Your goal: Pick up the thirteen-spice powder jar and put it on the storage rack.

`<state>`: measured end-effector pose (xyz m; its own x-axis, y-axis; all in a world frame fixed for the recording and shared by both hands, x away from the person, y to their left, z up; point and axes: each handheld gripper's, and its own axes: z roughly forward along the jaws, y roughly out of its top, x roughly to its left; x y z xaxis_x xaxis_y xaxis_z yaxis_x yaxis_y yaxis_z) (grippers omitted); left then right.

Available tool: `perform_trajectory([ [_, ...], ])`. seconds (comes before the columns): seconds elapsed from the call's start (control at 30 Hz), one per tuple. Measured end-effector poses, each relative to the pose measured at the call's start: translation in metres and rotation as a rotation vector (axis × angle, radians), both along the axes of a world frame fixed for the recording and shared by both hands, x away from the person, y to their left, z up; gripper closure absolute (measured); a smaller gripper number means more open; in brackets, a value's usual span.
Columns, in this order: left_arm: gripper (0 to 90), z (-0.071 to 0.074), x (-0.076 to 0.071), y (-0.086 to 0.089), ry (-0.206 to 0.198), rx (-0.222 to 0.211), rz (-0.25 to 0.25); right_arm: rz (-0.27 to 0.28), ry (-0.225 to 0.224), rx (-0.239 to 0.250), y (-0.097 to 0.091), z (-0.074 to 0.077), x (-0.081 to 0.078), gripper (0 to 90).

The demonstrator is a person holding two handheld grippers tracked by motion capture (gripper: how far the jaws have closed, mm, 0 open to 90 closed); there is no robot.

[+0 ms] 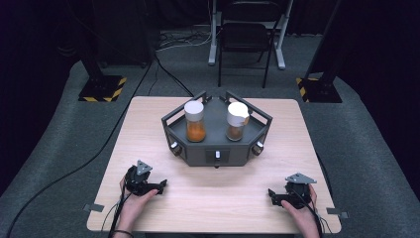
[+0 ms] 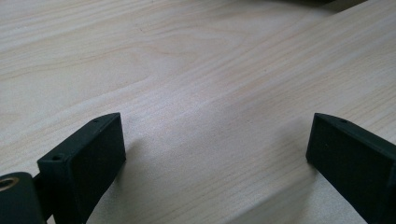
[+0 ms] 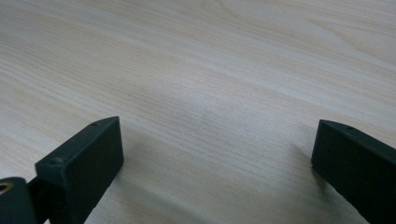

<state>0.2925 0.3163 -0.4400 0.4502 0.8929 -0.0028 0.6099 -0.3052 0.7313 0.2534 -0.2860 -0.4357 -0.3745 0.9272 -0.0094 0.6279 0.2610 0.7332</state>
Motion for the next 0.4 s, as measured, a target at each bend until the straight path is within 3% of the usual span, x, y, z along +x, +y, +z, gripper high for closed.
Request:
perform_trajectory([
  [0.4,4.2,-0.0002,0.0,-0.0003,-0.001,-0.002,0.002,0.0,0.0,0.0,0.0,0.0,0.0001,1.3],
])
